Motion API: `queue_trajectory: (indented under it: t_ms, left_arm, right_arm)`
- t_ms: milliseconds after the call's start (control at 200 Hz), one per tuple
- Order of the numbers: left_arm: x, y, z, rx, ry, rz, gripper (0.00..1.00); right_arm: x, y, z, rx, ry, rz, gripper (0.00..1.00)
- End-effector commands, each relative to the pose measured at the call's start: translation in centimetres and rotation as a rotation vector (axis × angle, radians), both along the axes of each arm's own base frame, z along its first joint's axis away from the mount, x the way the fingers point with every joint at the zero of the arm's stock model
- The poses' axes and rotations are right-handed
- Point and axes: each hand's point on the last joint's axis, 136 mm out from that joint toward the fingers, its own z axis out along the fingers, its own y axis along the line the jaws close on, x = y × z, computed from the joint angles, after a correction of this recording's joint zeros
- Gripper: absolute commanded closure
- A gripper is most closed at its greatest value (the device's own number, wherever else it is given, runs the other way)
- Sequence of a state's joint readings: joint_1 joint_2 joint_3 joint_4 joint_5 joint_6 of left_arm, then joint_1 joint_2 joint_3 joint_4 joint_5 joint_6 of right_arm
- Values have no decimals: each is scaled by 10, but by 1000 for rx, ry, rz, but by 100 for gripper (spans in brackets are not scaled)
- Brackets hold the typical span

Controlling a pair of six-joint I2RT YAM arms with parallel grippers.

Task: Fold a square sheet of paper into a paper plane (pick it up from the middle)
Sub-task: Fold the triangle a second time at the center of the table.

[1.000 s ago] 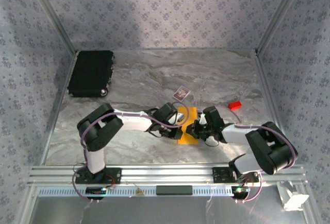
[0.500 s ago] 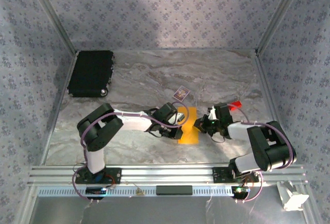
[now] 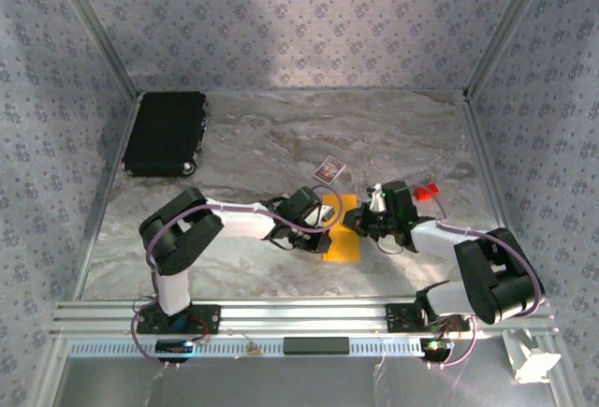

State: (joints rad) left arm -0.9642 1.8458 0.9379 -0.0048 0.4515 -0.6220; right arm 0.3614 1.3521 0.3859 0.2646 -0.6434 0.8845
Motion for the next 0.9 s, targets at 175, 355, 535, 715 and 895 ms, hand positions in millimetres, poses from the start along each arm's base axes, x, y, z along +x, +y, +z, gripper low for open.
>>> queue_trajectory:
  t_ms: [175, 355, 535, 715, 895]
  left_arm:
    - [-6, 21, -18, 109, 27, 36, 100]
    - [0, 12, 6, 61, -4, 38, 97]
    - [12, -6, 47, -42, -55, 53, 90]
    - [3, -31, 57, -104, -17, -28, 90]
    - [-1, -42, 36, -66, 27, -47, 90]
  right_arm:
    - [-18, -22, -46, -101, 135, -63, 100]
    - [-22, -31, -60, -140, 182, -82, 100]
    - [-24, -30, -60, -144, 184, -83, 100]
    - [-23, -29, -60, -145, 182, -79, 100]
    - [-24, -29, -61, -146, 185, -79, 100]
